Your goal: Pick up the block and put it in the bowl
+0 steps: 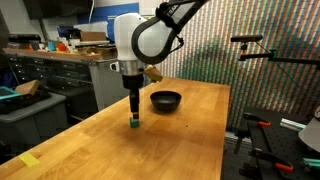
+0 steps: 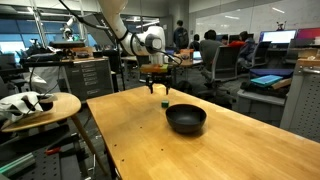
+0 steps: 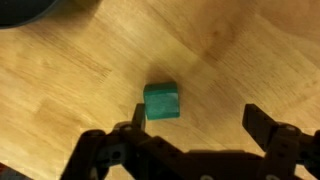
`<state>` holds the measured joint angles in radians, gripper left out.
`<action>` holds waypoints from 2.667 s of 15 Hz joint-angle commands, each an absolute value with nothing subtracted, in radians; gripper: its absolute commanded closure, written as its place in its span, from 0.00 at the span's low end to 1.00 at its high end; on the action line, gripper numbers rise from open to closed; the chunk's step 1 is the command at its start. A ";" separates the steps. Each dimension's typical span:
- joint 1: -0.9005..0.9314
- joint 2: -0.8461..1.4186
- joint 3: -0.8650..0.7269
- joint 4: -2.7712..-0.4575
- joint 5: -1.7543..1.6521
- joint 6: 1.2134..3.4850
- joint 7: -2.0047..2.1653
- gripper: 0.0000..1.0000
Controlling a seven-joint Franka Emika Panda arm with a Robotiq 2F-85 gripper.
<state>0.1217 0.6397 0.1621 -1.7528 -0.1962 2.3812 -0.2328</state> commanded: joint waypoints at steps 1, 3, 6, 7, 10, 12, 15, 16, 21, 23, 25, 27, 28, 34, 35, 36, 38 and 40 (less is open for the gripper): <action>0.131 0.723 0.149 -1.659 -0.199 2.389 -0.277 0.00; 0.130 0.754 0.148 -1.631 -0.199 2.391 -0.290 0.00; 0.127 0.795 0.145 -1.589 -0.198 2.391 -0.303 0.00; 0.125 0.808 0.144 -1.575 -0.197 2.392 -0.305 0.00; 0.125 0.839 0.135 -1.538 -0.199 2.382 -0.309 0.00; 0.124 0.850 0.129 -1.525 -0.200 2.376 -0.311 0.04; 0.123 0.850 0.122 -1.525 -0.203 2.364 -0.315 0.30; 0.124 0.848 0.119 -1.529 -0.204 2.360 -0.316 0.39; 0.123 0.829 0.119 -1.542 -0.198 2.338 -0.310 0.78; 0.124 0.822 0.115 -1.545 -0.198 2.335 -0.302 0.78; 0.126 0.805 0.113 -1.550 -0.198 2.334 -0.292 0.78; 0.127 0.787 0.111 -1.551 -0.197 2.335 -0.285 0.78; 0.127 0.773 0.110 -1.555 -0.197 2.337 -0.281 0.79; 0.130 0.643 0.090 -1.603 -0.206 2.356 -0.236 0.79; 0.129 0.616 0.084 -1.618 -0.206 2.363 -0.223 0.79; 0.127 0.591 0.076 -1.636 -0.209 2.373 -0.208 0.79; 0.121 0.542 0.061 -1.672 -0.207 2.386 -0.179 0.79; 0.114 0.496 0.041 -1.715 -0.205 2.399 -0.142 0.79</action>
